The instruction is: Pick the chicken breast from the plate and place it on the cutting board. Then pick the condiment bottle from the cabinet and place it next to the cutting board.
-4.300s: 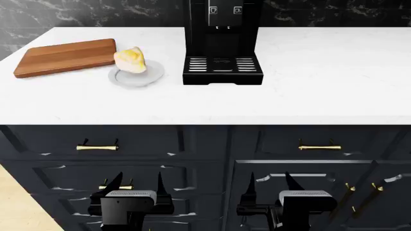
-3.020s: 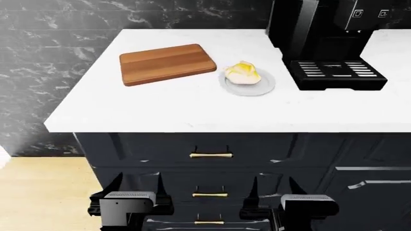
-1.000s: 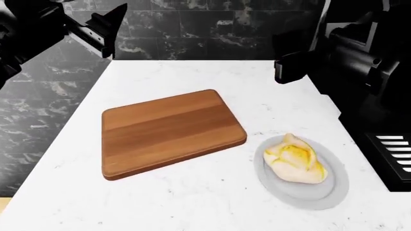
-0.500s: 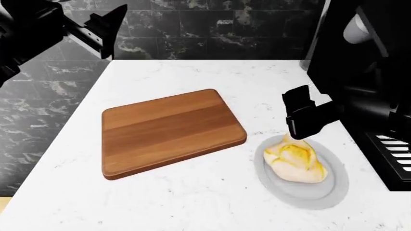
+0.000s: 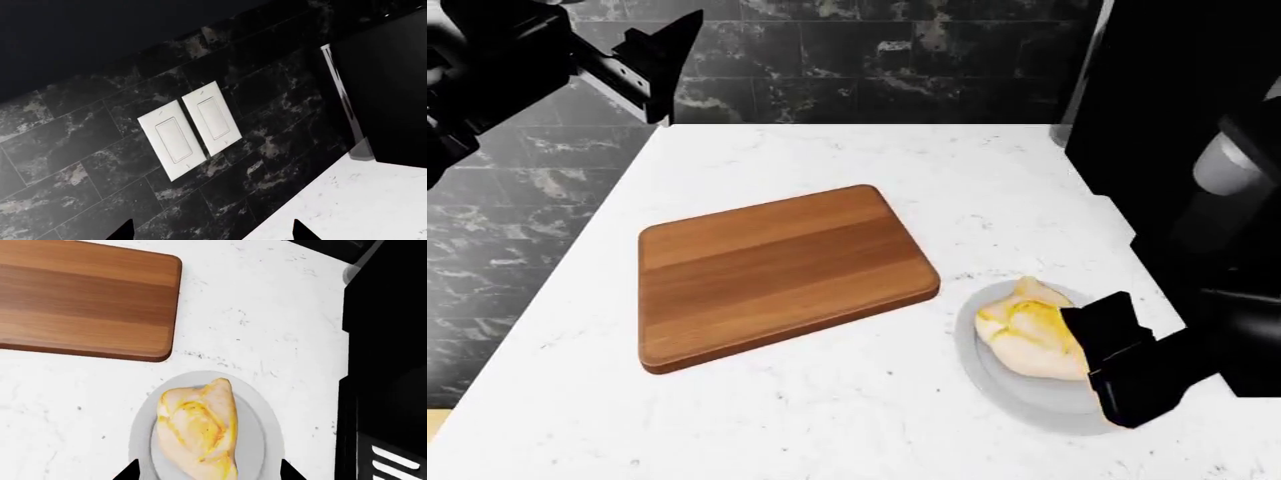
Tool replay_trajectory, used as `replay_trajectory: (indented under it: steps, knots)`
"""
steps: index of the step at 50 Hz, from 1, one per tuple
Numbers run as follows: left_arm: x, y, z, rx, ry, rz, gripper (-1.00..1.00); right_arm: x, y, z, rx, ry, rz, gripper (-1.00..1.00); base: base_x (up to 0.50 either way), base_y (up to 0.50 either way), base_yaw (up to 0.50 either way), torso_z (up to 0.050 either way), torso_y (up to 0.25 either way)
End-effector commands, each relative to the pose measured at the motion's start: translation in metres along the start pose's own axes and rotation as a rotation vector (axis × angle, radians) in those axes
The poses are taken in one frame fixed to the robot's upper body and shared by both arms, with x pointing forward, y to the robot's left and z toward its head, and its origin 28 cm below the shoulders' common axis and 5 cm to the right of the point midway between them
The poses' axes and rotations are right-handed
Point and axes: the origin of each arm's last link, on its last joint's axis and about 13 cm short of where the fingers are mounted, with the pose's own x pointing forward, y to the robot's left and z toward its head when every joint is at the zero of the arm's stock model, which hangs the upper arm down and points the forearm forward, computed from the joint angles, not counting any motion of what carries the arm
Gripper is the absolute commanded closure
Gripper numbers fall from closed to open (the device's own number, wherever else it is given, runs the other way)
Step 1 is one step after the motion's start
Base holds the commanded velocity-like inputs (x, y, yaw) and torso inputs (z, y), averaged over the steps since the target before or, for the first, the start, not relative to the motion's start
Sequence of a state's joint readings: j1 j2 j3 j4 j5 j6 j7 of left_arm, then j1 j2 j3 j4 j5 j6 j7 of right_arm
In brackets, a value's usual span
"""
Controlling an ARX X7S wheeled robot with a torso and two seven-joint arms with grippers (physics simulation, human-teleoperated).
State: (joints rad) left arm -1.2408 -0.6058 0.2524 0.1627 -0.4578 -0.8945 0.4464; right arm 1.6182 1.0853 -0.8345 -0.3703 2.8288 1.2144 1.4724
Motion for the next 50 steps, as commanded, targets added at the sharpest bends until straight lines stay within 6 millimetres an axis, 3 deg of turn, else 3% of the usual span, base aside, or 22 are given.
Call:
replay_trajectory:
  steps: [1,50]
  knots:
    - [0.000,0.000,0.000,0.001,-0.001,-0.001,-1.00,-0.001,0.000,-0.005,0.004,0.042,0.021,-1.00,0.00,0.00,0.00,0.000,0.000]
    - [0.001,-0.004,0.000,0.011,0.004,0.001,-1.00,0.044,-0.012,-0.013,0.018,0.093,0.088,-1.00,0.00,0.00,0.00,0.000,0.000]
